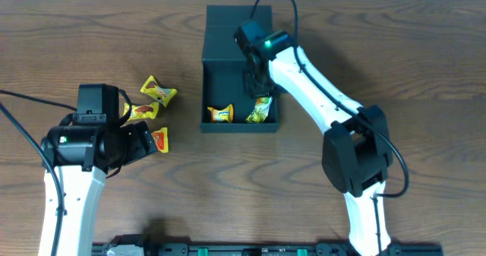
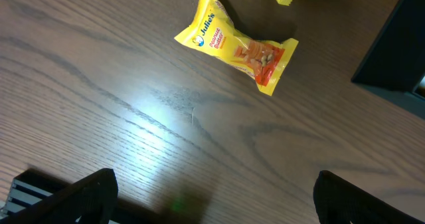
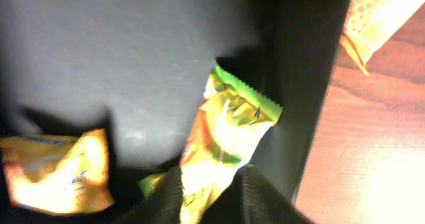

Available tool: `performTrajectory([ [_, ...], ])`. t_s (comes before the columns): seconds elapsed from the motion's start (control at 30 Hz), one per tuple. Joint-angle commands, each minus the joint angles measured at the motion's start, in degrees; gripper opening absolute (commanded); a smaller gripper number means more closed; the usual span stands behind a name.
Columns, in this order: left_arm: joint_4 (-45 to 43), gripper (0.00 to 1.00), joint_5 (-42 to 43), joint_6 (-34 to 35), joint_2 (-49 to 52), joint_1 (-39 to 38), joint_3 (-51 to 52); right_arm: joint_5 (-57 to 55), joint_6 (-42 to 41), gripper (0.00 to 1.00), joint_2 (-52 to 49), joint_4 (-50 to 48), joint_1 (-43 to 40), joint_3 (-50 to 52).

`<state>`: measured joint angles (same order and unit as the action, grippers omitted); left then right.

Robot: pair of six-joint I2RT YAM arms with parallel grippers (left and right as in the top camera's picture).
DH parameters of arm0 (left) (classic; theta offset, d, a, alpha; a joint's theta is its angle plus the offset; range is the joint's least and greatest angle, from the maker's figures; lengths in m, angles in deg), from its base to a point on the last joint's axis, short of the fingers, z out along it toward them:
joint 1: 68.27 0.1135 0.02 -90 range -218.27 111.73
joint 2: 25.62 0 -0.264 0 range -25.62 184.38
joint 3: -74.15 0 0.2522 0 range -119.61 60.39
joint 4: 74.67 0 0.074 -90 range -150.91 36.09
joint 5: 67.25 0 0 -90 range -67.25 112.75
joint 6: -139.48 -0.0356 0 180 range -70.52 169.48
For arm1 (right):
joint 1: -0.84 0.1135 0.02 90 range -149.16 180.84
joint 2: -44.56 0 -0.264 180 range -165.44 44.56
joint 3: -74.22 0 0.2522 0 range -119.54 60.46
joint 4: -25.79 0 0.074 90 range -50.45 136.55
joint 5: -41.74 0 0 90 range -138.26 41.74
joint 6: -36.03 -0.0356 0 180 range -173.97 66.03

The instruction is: Pack container

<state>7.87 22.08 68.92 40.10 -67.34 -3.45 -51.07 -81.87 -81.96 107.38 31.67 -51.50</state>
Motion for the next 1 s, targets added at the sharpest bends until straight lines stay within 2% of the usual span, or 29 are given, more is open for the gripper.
performTrajectory([
  [0.0, 0.2, 0.95, -1.2, -0.1, 0.3, 0.1, -0.4, 7.6, -3.7, 0.30, 0.3, 1.1, 0.0, -1.8],
  [0.07, 0.0, 0.95, -1.2, -0.1, 0.3, 0.1, -0.4, 14.3, -3.8, 0.17, 0.2, 0.7, 0.0, -1.5],
  [0.27, -0.7, 0.95, -1.2, -0.1, 0.3, 0.1, -0.4, 17.0, -4.2, 0.01, 0.1, -1.9, 0.4, 0.8],
  [0.4, -0.7, 0.95, -1.2, -0.1, 0.3, 0.1, -0.4, 19.8, -4.2, 0.01, -0.2, -4.4, 0.7, 2.3],
  [0.7, -1.2, 0.95, -1.3, -0.2, 0.3, 0.1, -0.4, 22.8, -4.2, 0.01, -4.6, -3.5, 1.8, 2.3],
  [0.97, -1.3, 0.96, -2.1, -0.2, 0.3, 0.1, -0.4, 18.6, -4.2, 0.01, -4.9, 1.1, 1.8, 2.3],
])
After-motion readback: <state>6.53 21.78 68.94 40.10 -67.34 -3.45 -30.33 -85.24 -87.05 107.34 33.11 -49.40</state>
